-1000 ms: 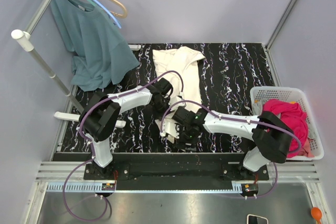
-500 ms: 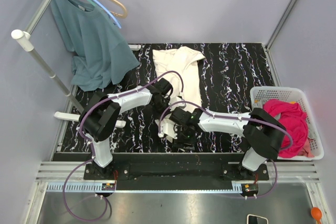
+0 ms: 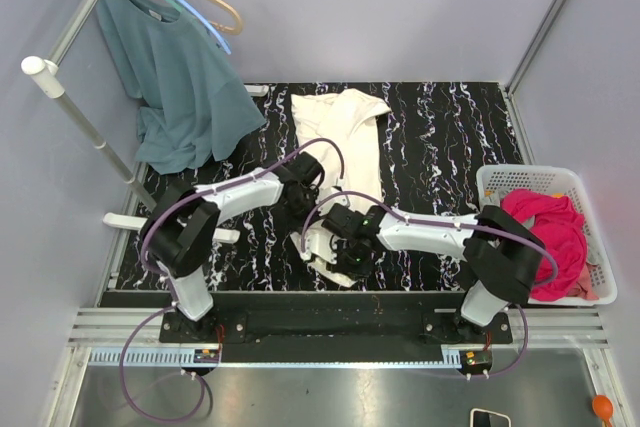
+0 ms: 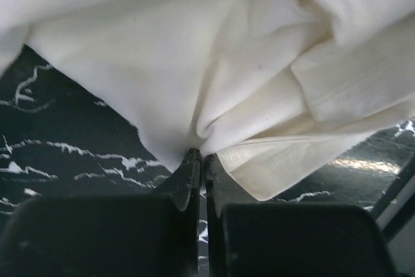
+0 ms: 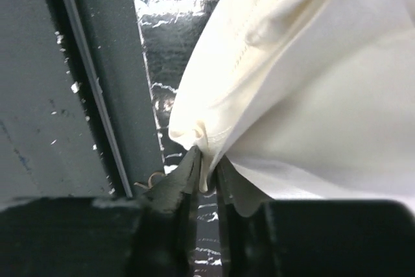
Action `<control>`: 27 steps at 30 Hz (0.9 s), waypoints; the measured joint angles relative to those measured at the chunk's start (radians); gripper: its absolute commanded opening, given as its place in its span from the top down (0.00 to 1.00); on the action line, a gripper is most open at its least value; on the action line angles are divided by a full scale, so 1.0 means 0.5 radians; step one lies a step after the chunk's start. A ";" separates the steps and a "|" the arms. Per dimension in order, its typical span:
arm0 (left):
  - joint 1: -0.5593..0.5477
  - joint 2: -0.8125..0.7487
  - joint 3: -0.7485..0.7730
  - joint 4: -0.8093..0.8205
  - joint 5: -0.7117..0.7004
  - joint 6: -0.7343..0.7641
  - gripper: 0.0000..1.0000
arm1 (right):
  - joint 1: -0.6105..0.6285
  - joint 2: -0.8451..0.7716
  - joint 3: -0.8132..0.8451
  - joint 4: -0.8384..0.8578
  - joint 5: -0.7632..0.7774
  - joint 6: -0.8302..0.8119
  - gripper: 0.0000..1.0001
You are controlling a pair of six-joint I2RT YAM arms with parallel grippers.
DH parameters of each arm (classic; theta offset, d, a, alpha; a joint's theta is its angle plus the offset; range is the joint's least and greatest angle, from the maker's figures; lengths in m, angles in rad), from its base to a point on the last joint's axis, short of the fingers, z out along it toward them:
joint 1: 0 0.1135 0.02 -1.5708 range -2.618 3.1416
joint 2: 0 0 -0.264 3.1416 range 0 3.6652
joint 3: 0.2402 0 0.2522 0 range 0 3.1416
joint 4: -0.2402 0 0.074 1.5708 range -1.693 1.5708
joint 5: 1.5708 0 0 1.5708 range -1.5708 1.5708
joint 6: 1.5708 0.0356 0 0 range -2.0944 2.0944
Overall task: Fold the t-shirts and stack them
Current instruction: Fold the tshirt
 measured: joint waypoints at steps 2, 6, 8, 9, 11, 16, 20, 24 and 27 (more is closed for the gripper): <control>-0.001 -0.069 -0.030 -0.032 0.000 -0.014 1.00 | 0.000 -0.040 -0.002 -0.029 0.001 0.002 0.85; -0.032 -0.247 -0.076 -0.112 -0.002 -0.047 1.00 | 0.000 -0.144 -0.002 -0.087 0.000 0.000 0.97; -0.066 -0.320 -0.095 -0.138 -0.017 -0.060 1.00 | 0.000 -0.182 -0.004 -0.114 0.000 0.000 1.00; -0.092 -0.352 -0.098 -0.161 -0.023 -0.067 1.00 | 0.000 -0.201 -0.005 -0.130 0.001 0.000 1.00; -0.140 -0.389 -0.106 -0.190 -0.033 -0.079 1.00 | 0.000 -0.235 -0.005 -0.162 0.002 -0.001 1.00; -0.245 -0.420 -0.107 -0.272 -0.050 -0.122 1.00 | 0.000 -0.343 -0.005 -0.240 0.024 -0.004 1.00; -0.289 -0.455 -0.106 -0.317 -0.056 -0.149 1.00 | 0.000 -0.449 -0.005 -0.300 0.054 -0.005 1.00; -0.301 -0.523 -0.088 -0.371 -0.075 -0.168 1.00 | 0.001 -0.552 0.001 -0.354 0.117 -0.008 1.00; -0.301 -0.574 -0.068 -0.381 -0.105 -0.179 1.00 | 0.001 -0.600 0.020 -0.385 0.197 -0.015 1.00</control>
